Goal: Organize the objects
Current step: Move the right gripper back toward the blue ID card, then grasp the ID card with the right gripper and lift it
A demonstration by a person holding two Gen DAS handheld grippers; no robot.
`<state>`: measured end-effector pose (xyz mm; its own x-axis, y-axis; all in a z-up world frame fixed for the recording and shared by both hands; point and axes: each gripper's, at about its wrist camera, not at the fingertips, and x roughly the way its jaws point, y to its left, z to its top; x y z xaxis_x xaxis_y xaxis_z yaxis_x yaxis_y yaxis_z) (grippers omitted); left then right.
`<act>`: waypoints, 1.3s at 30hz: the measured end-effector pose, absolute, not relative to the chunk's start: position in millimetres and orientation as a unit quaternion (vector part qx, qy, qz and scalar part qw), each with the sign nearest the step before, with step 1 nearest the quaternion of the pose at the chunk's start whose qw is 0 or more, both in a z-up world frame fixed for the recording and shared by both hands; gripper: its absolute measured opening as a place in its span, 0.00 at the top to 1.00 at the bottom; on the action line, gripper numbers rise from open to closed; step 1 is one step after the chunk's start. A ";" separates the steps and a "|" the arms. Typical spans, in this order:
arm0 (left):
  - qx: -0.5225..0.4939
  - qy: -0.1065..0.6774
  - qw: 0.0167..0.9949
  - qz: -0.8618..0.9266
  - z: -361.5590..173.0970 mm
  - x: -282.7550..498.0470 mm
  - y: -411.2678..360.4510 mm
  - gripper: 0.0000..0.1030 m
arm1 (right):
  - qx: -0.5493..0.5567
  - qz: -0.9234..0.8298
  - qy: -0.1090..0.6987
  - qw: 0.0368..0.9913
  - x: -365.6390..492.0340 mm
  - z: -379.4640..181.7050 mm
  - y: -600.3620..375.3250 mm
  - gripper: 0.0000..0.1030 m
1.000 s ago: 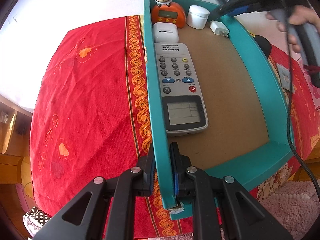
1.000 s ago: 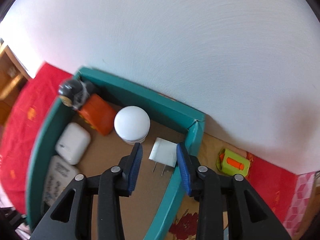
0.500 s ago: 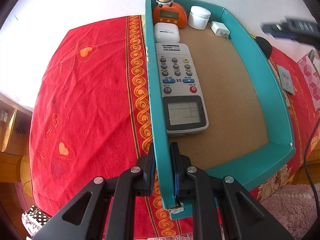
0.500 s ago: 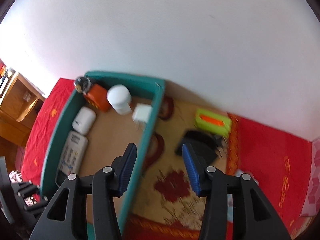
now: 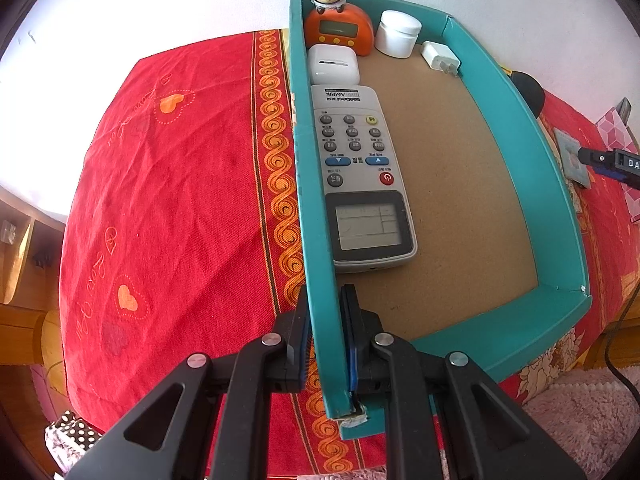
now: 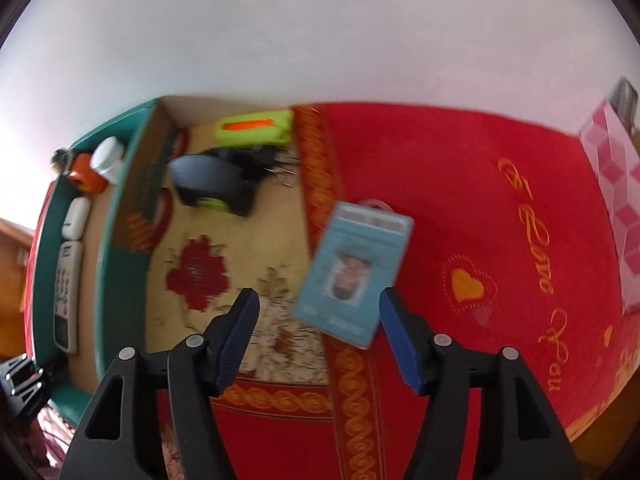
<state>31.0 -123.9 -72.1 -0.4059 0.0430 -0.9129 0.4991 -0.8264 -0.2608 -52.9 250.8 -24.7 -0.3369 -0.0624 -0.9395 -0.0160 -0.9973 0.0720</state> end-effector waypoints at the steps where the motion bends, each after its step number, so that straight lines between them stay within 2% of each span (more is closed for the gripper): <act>1: 0.525 0.259 0.144 -0.798 -72.0 30.5 -123.7 0.88 | 0.577 -0.815 -0.040 0.009 -53.7 -26.6 254.1 0.36; 7: 0.525 0.258 0.146 -0.798 -68.1 29.7 -121.0 0.88 | 0.588 -0.806 -0.067 -0.015 -63.2 -44.1 264.6 0.32; 13: 0.524 0.261 0.149 -0.797 -68.2 30.4 -120.7 0.88 | 0.583 -0.811 -0.027 -0.035 -71.4 -49.8 257.6 0.32; 14: 0.521 0.264 0.152 -0.797 -68.2 30.5 -120.7 0.88 | 0.577 -0.815 -0.019 -0.040 -71.5 -48.6 257.5 0.36; 15: 0.522 0.264 0.152 -0.797 -68.2 30.4 -120.8 0.88 | 0.573 -0.818 -0.016 -0.042 -71.1 -47.2 257.8 0.47; 16: 0.521 0.264 0.153 -0.797 -68.1 30.7 -120.7 0.88 | 0.568 -0.822 -0.017 -0.041 -70.1 -44.7 258.5 0.50; 18: 0.521 0.264 0.153 -0.797 -68.1 30.8 -120.7 0.88 | 0.559 -0.828 -0.010 -0.043 -68.4 -39.7 258.8 0.63; 21: 0.521 0.264 0.152 -0.797 -68.2 30.8 -120.9 0.88 | 0.542 -0.840 -0.002 -0.033 -65.3 -28.5 257.9 0.77; 23: 0.521 0.265 0.153 -0.797 -68.2 30.2 -120.8 0.88 | 0.536 -0.844 -0.002 -0.011 -62.6 -22.5 254.8 0.79; 34: 0.519 0.268 0.157 -0.796 -69.2 30.1 -120.4 0.88 | 0.524 -0.845 0.019 0.106 -49.6 -13.6 213.1 0.77; 38: 0.519 0.270 0.159 -0.796 -69.2 29.7 -120.2 0.88 | 0.532 -0.838 0.018 0.116 -45.2 -15.3 207.5 0.64; 39: 0.519 0.270 0.159 -0.796 -69.1 29.8 -120.1 0.88 | 0.536 -0.837 0.013 0.109 -46.5 -14.5 209.7 0.57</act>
